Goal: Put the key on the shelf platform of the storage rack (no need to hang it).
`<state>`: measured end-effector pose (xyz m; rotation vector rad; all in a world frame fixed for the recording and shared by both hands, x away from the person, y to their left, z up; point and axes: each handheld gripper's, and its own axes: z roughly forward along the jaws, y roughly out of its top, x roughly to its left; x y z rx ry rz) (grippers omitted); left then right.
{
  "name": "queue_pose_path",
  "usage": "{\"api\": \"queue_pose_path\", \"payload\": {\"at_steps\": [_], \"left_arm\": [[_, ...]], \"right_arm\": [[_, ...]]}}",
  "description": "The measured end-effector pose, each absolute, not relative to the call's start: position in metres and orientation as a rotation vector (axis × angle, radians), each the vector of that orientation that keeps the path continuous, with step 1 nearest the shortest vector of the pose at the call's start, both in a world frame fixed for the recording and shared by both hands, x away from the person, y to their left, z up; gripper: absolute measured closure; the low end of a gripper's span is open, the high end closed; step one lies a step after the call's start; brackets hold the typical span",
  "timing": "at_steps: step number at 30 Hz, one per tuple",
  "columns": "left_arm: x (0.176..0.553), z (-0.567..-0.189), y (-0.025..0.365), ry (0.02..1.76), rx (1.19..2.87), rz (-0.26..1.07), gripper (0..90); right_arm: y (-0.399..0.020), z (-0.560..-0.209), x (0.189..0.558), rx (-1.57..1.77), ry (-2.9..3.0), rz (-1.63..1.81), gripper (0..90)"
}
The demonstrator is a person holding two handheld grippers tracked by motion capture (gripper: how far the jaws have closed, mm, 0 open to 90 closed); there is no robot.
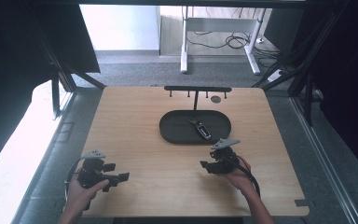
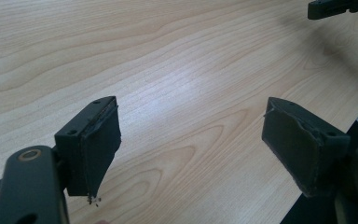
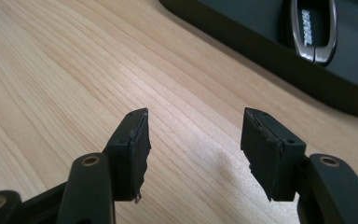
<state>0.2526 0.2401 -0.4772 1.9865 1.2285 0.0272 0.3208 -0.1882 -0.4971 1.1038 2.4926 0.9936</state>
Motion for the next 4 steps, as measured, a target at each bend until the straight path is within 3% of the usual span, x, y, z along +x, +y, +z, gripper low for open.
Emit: {"api": "queue_pose_path", "payload": {"at_steps": [4], "left_arm": [[0.2525, -0.4759, 0.241, 1.226, 1.983, 0.029, 19.7]], "right_arm": [[-0.1896, -0.5006, 0.3214, 1.115, 2.49, 0.965, 41.1]]}}
